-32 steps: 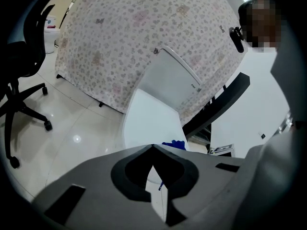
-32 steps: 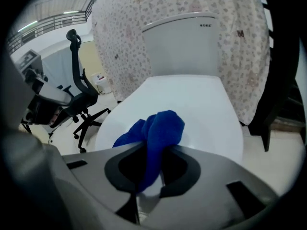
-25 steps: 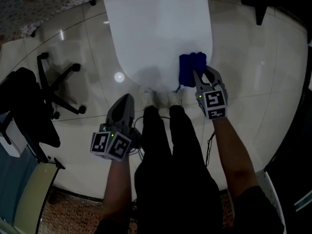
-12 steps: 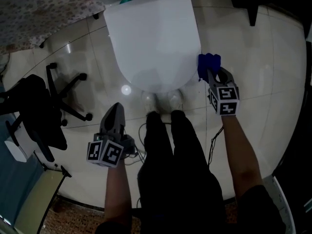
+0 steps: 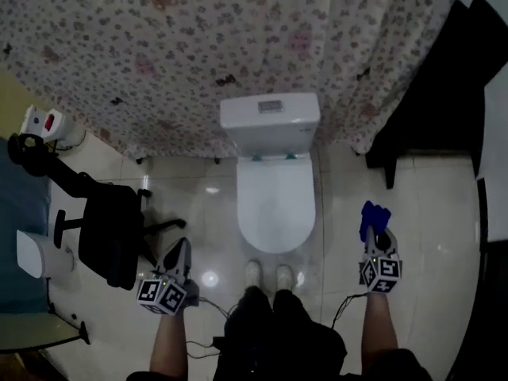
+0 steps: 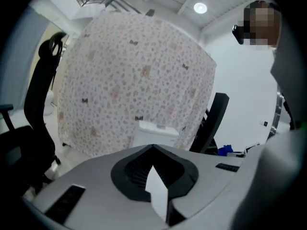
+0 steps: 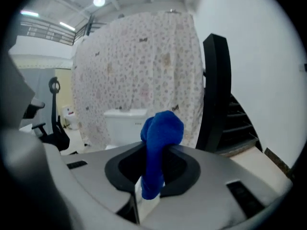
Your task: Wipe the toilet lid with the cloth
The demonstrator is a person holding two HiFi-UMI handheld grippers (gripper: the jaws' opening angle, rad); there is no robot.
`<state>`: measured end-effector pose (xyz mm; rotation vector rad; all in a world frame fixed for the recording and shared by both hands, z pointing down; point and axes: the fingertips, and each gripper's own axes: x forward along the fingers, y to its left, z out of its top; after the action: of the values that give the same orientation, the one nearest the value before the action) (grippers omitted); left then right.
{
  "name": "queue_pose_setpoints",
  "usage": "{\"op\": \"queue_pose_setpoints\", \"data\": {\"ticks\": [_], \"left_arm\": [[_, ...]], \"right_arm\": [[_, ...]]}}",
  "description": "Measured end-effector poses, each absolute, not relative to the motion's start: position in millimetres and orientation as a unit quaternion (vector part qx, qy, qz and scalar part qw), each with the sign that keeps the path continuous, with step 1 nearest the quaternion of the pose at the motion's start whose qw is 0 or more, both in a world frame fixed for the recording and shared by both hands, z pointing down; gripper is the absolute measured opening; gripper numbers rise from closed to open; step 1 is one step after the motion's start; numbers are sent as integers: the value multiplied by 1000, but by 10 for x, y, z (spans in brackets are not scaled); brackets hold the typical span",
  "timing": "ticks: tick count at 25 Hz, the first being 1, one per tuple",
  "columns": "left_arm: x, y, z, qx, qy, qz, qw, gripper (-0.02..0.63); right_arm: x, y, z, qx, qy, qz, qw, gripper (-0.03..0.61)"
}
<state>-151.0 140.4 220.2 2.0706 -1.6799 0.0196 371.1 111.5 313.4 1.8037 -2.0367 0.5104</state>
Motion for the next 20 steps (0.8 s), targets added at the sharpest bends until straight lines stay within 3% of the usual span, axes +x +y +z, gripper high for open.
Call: {"op": "queue_pose_setpoints", "data": {"ticks": [5, 11, 20], "left_arm": [[-1537, 1298, 868, 768, -619, -93, 136, 0], [-1707, 1523, 81, 781, -607, -132, 68, 0], [-2339, 1767, -156, 750, -637, -174, 35, 0]], "right_arm": [[3586, 832, 1748, 656, -744, 121, 40, 66], [3344, 892, 576, 647, -756, 64, -71, 66], [3080, 1124, 109, 644, -762, 13, -69, 64]]}}
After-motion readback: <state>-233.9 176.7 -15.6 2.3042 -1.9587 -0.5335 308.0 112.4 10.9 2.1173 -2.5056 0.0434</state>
